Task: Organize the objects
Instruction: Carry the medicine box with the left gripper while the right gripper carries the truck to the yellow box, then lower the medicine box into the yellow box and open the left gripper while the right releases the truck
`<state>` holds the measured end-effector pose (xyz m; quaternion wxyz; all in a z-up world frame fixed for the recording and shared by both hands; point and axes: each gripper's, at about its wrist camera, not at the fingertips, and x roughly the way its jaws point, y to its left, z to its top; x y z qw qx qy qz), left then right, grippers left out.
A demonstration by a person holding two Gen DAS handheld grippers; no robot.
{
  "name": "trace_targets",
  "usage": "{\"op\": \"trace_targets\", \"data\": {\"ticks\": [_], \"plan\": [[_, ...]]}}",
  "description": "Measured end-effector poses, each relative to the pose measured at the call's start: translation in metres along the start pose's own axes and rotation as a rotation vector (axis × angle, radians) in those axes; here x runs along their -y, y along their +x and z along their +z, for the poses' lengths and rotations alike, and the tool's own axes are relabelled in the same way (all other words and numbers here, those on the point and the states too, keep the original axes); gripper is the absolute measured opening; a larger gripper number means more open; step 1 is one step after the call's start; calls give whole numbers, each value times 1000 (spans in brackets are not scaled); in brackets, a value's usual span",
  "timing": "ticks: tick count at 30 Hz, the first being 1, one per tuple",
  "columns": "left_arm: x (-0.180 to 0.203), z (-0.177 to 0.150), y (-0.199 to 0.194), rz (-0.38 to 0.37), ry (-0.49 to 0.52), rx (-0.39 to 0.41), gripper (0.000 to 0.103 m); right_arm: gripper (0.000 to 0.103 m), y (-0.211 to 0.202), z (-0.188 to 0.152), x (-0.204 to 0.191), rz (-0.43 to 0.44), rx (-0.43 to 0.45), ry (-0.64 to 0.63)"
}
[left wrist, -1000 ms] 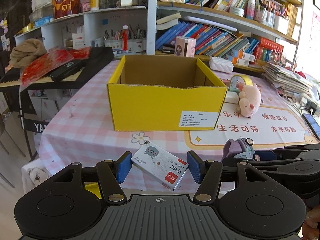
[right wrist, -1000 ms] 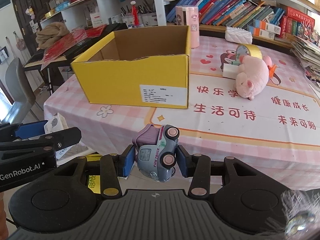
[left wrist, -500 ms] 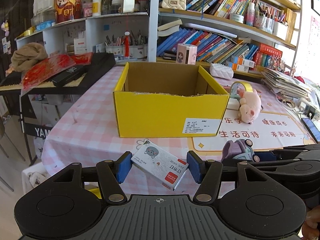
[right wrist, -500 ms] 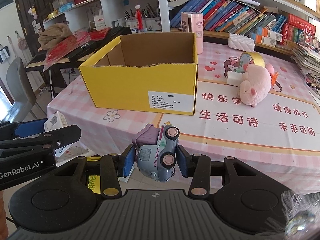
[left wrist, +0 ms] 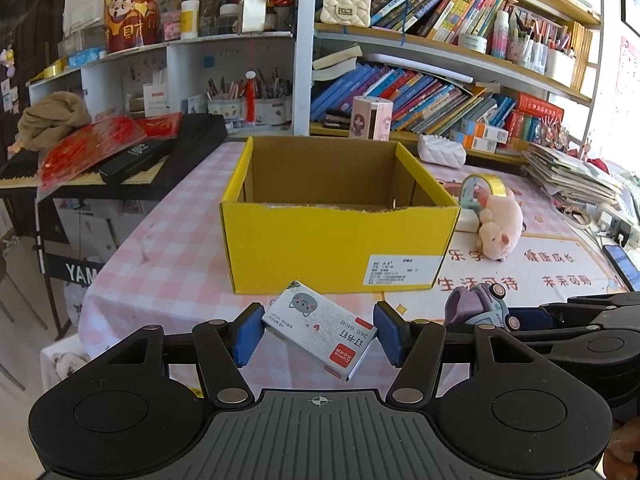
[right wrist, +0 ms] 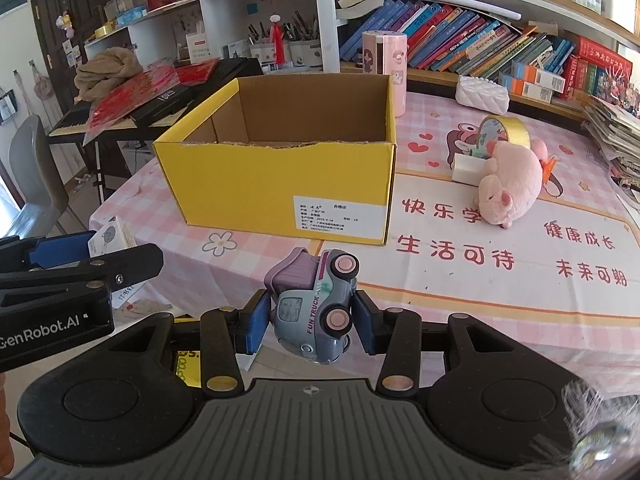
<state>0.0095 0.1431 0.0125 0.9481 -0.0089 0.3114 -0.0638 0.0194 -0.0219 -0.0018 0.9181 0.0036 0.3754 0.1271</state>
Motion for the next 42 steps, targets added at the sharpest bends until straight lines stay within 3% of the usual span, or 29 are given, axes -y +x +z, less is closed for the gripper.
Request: {"op": "trace_targets", "data": {"ticks": [7, 18, 28, 36, 42], "plan": [[2, 28, 10, -3, -10, 36, 59, 42, 1, 23, 6, 10, 59, -14], [-5, 83, 54, 73, -41, 92, 59, 42, 40, 105, 11, 24, 201, -120], [-8, 110, 105, 159, -51, 47, 59, 42, 110, 140, 14, 73, 156, -249], [-6, 115, 140, 191, -33, -23, 59, 42, 154, 141, 19, 118, 22, -323], [0, 114, 159, 191, -23, -65, 59, 42, 166, 139, 19, 129, 7, -464]]}}
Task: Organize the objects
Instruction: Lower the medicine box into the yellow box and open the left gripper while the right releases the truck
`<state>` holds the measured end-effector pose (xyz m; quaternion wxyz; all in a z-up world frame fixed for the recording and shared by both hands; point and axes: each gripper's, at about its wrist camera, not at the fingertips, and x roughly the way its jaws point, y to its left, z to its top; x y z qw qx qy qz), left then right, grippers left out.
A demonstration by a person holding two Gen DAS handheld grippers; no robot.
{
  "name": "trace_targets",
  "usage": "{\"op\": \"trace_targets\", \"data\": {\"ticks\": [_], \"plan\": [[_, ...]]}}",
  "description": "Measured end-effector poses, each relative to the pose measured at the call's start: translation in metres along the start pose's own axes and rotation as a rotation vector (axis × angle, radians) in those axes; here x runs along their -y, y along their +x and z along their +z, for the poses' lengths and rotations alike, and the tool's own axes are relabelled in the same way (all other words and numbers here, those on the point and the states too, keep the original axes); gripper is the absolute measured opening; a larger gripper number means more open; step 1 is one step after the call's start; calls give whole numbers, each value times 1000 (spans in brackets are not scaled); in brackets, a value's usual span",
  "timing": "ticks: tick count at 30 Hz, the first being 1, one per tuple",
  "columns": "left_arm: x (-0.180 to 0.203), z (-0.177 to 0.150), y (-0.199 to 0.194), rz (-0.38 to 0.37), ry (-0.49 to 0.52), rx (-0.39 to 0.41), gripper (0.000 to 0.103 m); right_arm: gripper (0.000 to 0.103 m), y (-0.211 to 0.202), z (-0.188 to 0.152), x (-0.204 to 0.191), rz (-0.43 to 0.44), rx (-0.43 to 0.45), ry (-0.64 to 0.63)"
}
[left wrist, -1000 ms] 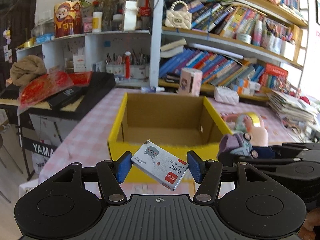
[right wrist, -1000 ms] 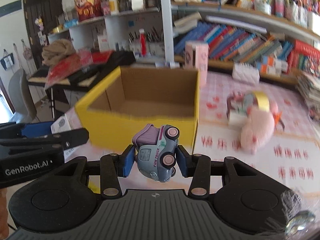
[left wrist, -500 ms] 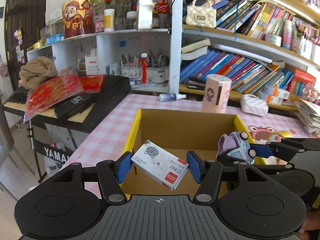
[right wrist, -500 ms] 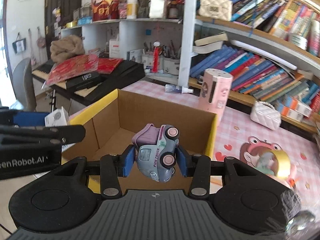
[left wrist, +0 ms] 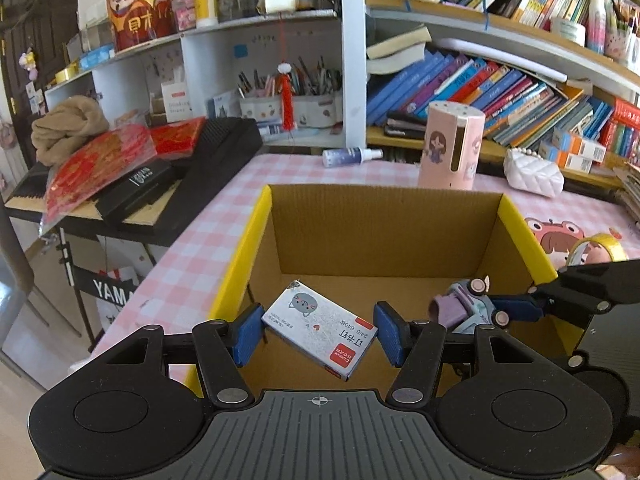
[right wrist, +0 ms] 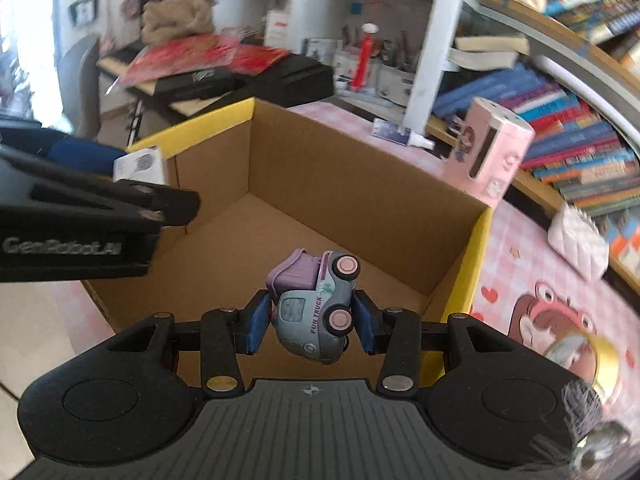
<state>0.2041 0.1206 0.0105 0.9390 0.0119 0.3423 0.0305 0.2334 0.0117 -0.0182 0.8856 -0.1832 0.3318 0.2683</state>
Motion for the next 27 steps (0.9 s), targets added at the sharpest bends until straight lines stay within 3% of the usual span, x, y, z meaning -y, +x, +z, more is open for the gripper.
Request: {"op": "trace_targets", "data": {"ticks": [18, 27], "plan": [[31, 3, 33, -20, 52, -82, 59, 42, 19, 6, 41, 262, -69, -208], [36, 1, 43, 0, 62, -128, 59, 42, 32, 16, 35, 246, -183, -235]]}}
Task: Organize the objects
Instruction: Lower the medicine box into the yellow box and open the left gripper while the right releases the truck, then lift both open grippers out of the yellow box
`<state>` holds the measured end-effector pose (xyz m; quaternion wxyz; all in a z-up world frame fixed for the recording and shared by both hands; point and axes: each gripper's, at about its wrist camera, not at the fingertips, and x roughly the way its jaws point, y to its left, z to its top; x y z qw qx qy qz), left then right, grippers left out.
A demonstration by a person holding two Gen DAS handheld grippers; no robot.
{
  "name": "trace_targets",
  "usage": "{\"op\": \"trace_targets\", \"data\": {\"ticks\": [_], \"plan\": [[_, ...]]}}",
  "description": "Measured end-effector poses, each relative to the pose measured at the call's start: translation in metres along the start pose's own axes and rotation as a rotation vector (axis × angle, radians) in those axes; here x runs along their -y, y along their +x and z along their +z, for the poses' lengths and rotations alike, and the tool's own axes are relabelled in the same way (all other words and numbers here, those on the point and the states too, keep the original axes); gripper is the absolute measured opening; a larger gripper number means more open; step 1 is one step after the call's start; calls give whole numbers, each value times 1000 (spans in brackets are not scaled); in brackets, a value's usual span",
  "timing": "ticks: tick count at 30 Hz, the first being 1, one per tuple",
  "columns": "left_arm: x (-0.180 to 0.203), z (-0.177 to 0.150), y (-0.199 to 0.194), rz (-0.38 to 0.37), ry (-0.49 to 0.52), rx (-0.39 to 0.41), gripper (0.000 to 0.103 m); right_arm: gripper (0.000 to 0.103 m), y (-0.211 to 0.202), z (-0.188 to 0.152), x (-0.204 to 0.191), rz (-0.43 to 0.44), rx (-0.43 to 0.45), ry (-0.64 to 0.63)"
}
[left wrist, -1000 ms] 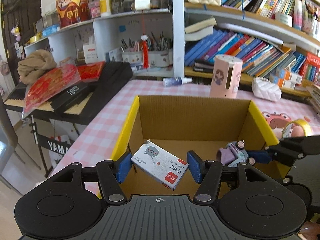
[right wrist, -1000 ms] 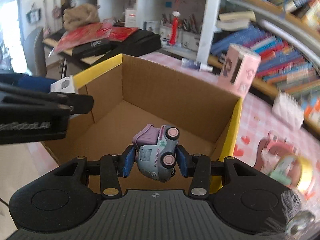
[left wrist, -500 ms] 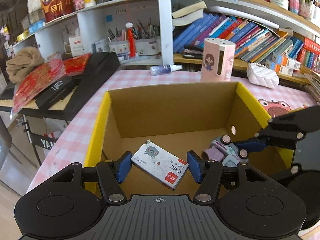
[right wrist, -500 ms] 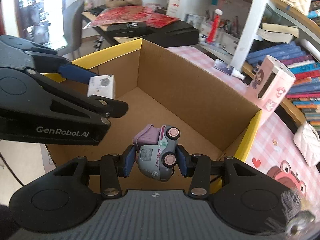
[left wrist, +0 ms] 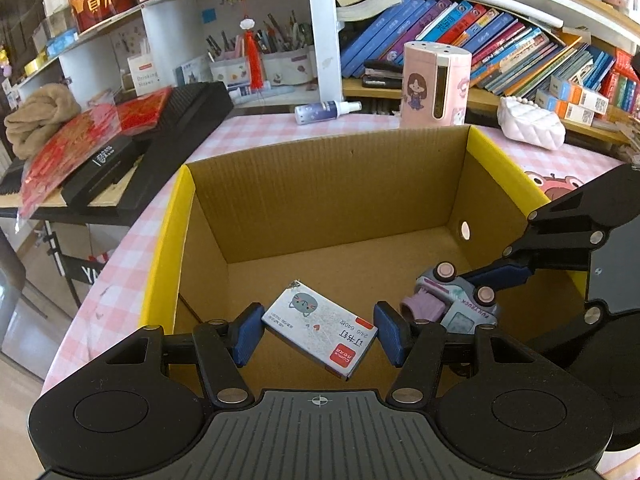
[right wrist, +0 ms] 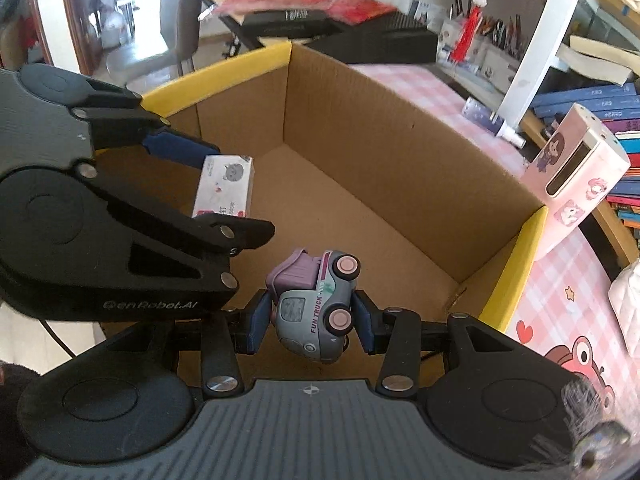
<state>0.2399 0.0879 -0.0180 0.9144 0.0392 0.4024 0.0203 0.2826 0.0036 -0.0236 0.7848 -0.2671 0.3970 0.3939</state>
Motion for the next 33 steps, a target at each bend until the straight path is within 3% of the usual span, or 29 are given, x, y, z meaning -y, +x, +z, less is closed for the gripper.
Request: {"op": "trace_targets", "data": {"ticks": [14, 21, 24, 26, 28, 33], "plan": [[3, 1, 0, 37, -1, -11, 61, 42, 3, 0, 1, 0, -24, -6], [-1, 2, -12, 37, -35, 40, 79, 44, 1, 1, 0, -13, -7, -5], [-1, 3, -25, 37, -43, 90, 83, 49, -3, 0, -1, -39, 24, -5], [-3, 3, -35, 32, -52, 119, 85, 61, -11, 0, -3, -59, 58, 14], [-6, 3, -47, 32, -67, 156, 89, 67, -22, -3, -4, -87, 99, 53], [-13, -2, -74, 40, -93, 229, 95, 69, -50, -14, -13, -152, 191, 147]]}}
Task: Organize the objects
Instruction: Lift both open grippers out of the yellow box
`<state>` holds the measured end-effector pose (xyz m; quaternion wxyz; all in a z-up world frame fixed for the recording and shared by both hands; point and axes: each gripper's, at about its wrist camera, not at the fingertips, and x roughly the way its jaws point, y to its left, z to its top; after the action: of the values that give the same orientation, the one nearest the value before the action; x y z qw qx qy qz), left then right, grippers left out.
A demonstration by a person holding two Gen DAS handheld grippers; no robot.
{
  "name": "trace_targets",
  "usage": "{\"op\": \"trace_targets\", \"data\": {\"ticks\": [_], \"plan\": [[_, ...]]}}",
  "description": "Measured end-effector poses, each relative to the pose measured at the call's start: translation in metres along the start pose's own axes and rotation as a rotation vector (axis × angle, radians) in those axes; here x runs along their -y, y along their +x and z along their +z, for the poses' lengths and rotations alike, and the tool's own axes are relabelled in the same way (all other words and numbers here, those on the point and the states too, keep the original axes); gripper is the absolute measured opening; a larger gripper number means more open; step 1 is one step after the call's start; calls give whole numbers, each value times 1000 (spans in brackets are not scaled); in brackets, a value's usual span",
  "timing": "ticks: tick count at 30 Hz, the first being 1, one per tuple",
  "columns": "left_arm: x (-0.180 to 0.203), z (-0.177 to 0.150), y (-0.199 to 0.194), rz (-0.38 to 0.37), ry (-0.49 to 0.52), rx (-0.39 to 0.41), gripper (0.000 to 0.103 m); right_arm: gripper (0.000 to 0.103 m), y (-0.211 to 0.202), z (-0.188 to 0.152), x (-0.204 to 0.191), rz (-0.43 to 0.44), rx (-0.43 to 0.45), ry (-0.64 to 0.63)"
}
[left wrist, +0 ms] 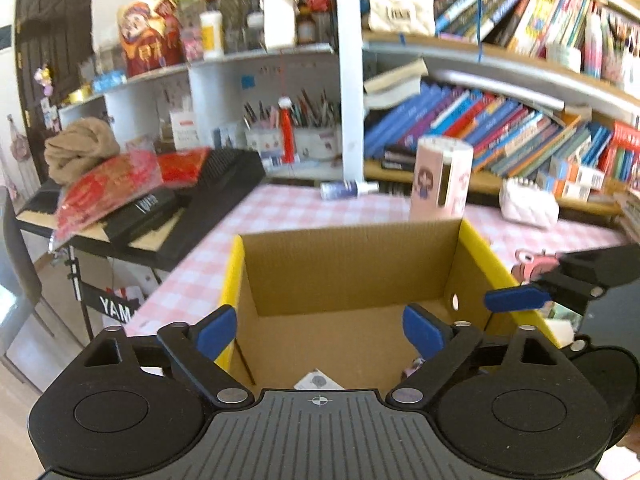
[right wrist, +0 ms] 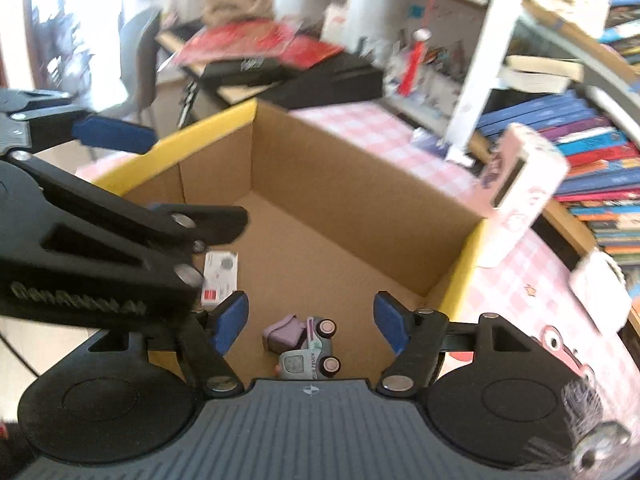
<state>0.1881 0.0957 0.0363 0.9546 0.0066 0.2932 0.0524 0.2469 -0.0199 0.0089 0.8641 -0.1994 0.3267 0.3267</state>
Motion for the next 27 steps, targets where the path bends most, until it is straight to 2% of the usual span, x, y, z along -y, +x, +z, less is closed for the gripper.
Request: {"op": "trace_targets", "data": {"ticks": [3, 12, 23, 27], "plan": [[-7, -3, -15, 7, -24, 26, 96, 72, -18, -5, -3, -73, 40, 60], [-20, -27, -52, 1, -41, 40, 98, 79, -68, -26, -26, -211, 157, 194], [-26, -63, -86, -3, -63, 17, 98, 85, -101, -60, -63, -289, 151, 261], [-27, -79, -96, 7, -60, -15, 98, 87, -107, -74, -76, -319, 131, 286]]}}
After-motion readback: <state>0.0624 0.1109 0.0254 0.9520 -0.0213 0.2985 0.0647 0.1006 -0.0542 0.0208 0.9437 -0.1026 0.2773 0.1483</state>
